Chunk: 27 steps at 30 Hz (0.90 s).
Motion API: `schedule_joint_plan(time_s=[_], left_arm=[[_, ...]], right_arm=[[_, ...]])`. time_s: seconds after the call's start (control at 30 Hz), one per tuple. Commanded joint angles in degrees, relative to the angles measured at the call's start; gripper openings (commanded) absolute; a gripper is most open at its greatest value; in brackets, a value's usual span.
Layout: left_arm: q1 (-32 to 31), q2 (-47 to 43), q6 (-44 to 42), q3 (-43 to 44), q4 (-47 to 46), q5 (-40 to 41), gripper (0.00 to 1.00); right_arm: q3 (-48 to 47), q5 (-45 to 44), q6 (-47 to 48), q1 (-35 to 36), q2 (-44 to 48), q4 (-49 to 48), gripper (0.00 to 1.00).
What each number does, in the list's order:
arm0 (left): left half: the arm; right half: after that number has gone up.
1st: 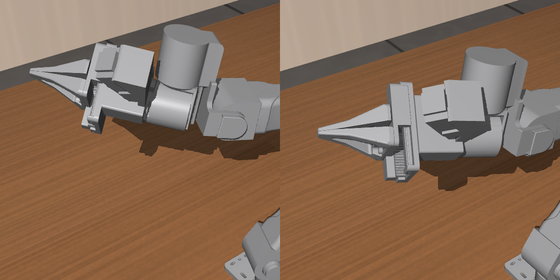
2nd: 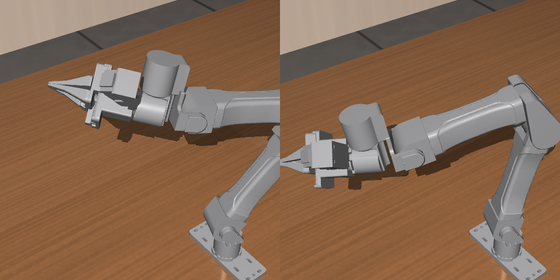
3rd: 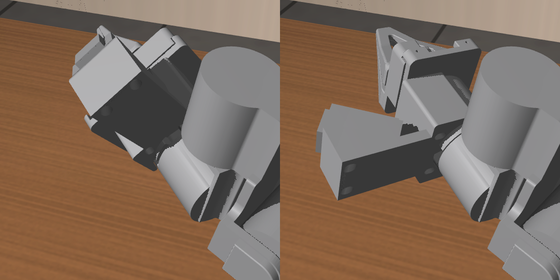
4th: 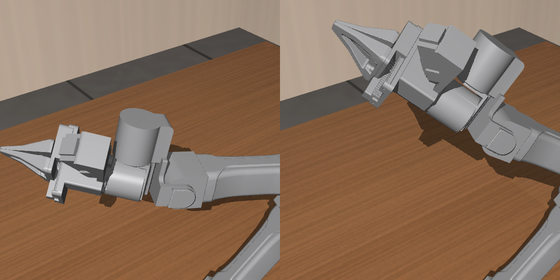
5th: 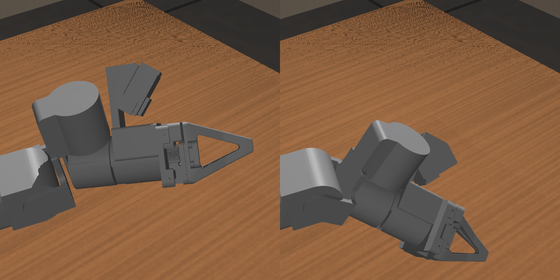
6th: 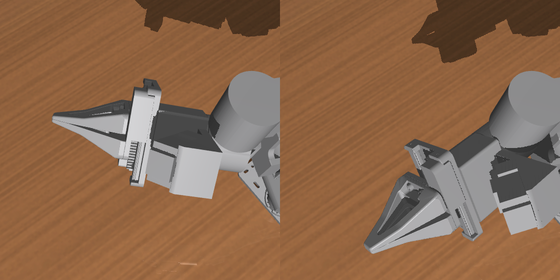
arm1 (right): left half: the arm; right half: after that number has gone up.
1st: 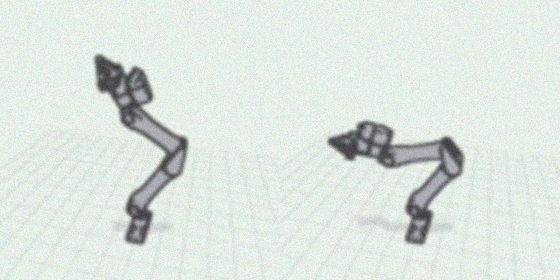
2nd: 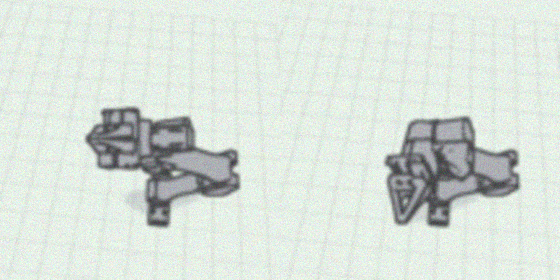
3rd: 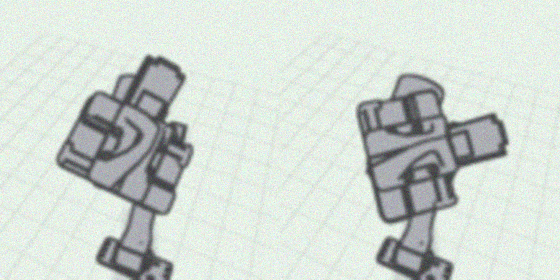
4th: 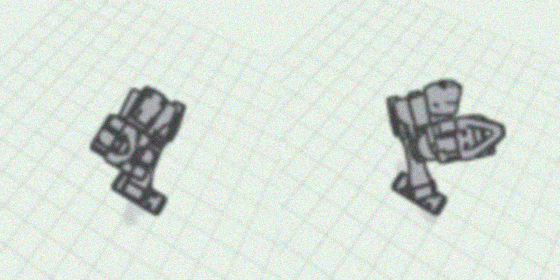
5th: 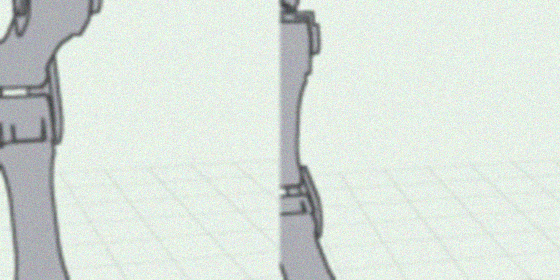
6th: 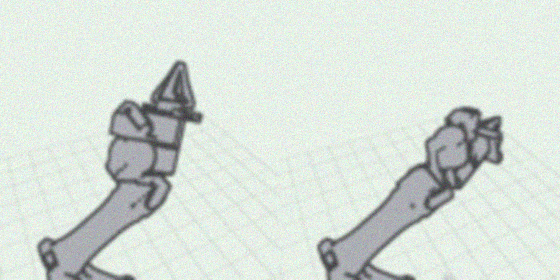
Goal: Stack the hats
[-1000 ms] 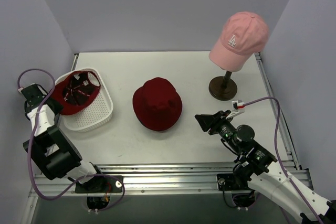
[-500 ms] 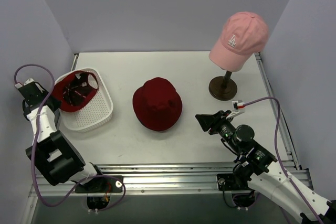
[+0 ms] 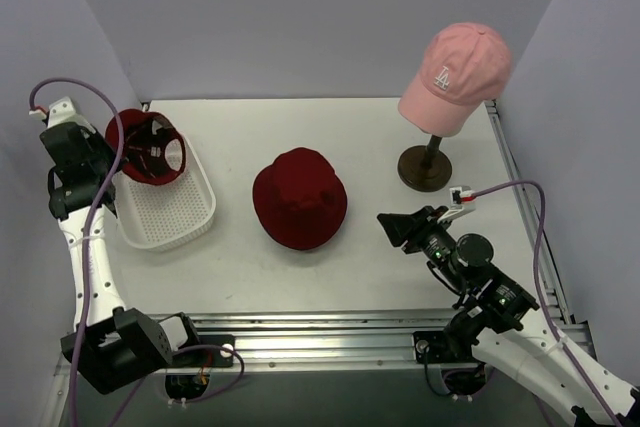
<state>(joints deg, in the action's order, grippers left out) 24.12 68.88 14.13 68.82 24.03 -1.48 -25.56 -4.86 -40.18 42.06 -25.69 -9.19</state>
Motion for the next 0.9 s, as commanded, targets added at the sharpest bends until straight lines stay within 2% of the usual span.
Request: schedule_joint_plan(time_s=[0.0,0.1,0.37,0.47,0.53,0.6,0.73,0.87], left_arm=[[-4.3,-2.7,-1.6,5.1,-0.2,0.9,0.02],[-8.1,-4.6,-0.2,5.0,-2.8,-1.3,0.02],[-9.4,-9.7,2.3,11.2,-6.3,-13.7,0.02],[-11.3,-11.4,4.8,12.0,-9.7,-19.4,0.02],[-11.5,-12.0,6.7,12.4,-12.0,-21.9,0.02],[-11.6,-12.0,7.1,13.1,-13.2,-25.3,0.02],[-13.4,-12.1,9.2,13.3,-17.3,-32.5,0.03],[-18.5,-12.7,11.4,12.7,-21.6,-36.6,0.02]], right_arm=[[-5.6,-1.5,1.6,0.3,-0.2,2.8,0.34],[-11.8,-2.3,4.6,0.3,-2.1,5.9,0.35],[-27.5,0.6,18.0,0.3,-6.5,7.0,0.41],[-32.1,-1.2,17.3,0.3,-11.1,6.9,0.43],[-39.4,-2.1,15.3,0.3,-17.0,10.4,0.43],[-46.4,1.1,16.3,0.3,-23.0,13.2,0.43],[-53.7,12.7,27.4,0.3,-29.3,12.7,0.48],[-57.0,15.1,33.9,0.3,-31.5,9.9,0.50]])
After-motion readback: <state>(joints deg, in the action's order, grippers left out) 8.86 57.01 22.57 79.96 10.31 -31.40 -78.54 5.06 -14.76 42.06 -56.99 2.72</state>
